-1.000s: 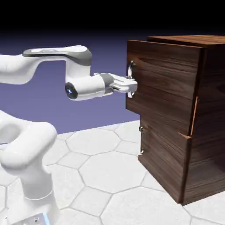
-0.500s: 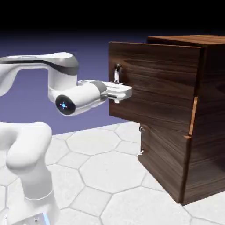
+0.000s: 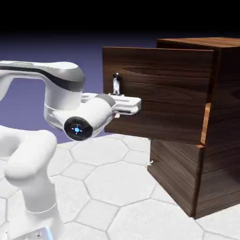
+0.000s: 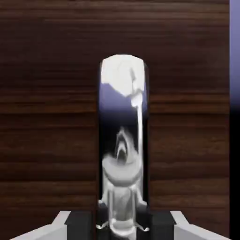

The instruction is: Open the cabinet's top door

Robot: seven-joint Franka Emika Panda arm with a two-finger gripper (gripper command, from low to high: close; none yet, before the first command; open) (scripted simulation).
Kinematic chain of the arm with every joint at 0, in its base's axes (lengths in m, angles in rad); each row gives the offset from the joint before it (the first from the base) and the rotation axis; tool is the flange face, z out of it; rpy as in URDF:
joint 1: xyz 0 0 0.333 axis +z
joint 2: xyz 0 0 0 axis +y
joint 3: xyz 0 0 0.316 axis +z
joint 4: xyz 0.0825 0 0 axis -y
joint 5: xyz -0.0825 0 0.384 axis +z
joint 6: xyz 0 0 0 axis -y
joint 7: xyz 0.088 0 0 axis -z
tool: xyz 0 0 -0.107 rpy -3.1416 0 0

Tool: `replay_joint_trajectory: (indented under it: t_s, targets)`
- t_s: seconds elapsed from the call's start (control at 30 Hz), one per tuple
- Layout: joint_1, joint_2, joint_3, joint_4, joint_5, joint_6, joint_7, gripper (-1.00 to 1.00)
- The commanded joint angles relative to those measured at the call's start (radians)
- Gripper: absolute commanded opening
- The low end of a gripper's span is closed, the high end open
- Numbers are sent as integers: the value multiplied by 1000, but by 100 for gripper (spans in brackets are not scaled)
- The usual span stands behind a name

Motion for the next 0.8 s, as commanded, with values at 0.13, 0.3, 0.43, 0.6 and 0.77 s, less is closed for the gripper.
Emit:
replay_joint_trajectory:
  t_s: [0.13,0.3,0.43,0.6,0.77]
  targets:
    - [52,158,-181,127,-175,-179,-57,-100]
    - [99,336,-301,276,-279,-372,-130,-100]
    - [199,479,-427,419,-356,-519,-189,-100]
    - [333,658,-582,599,-416,-705,-276,-100]
    - [449,840,-725,756,-443,-882,-384,-100]
